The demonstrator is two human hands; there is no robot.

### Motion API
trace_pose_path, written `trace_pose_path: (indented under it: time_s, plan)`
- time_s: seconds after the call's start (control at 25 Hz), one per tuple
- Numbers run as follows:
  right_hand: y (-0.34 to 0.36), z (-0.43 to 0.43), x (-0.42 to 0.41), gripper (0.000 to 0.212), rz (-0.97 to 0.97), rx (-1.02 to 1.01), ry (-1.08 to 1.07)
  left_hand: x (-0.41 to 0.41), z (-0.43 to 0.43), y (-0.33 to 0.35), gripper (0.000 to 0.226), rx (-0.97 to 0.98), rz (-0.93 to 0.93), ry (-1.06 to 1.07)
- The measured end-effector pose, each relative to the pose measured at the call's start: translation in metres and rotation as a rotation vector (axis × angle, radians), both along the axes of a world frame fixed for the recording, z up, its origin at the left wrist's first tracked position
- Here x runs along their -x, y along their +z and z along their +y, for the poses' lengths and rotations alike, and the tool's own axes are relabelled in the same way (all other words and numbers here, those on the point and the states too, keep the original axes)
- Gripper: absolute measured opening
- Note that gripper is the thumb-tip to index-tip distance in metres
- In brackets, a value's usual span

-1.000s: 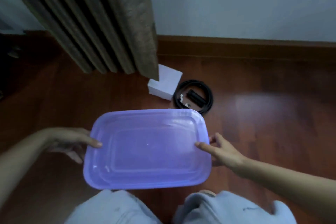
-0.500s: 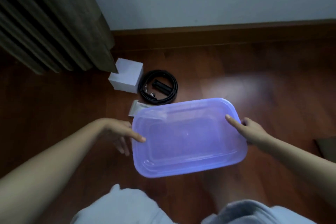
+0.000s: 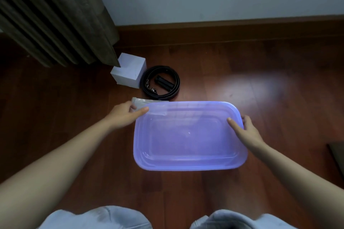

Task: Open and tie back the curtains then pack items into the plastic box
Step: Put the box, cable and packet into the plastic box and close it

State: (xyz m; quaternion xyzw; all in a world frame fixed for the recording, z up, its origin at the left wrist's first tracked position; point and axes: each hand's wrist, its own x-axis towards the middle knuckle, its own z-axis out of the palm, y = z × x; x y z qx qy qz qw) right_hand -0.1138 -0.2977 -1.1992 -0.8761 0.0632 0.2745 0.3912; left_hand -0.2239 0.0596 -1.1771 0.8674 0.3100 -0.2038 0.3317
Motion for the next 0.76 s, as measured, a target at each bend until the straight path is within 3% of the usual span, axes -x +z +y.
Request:
trace_pose_path:
  time_s: [0.08,0.2,0.48,0.76]
  plan:
    - [-0.005,0.005,0.002,0.044,-0.025,-0.125,-0.053,-0.006,-0.008,-0.004,0.051,-0.074,-0.151,-0.006]
    - [-0.012,0.008,-0.001,0.028,-0.055,-0.201,-0.076,-0.013,-0.017,-0.010,0.040,-0.100,-0.198,-0.084]
    - [-0.016,0.009,-0.004,0.024,-0.066,-0.250,-0.080,-0.014,-0.008,-0.015,0.037,-0.072,-0.114,-0.164]
    - [-0.018,0.009,-0.009,0.039,-0.059,-0.273,-0.066,-0.012,-0.009,-0.012,0.044,-0.138,-0.066,-0.206]
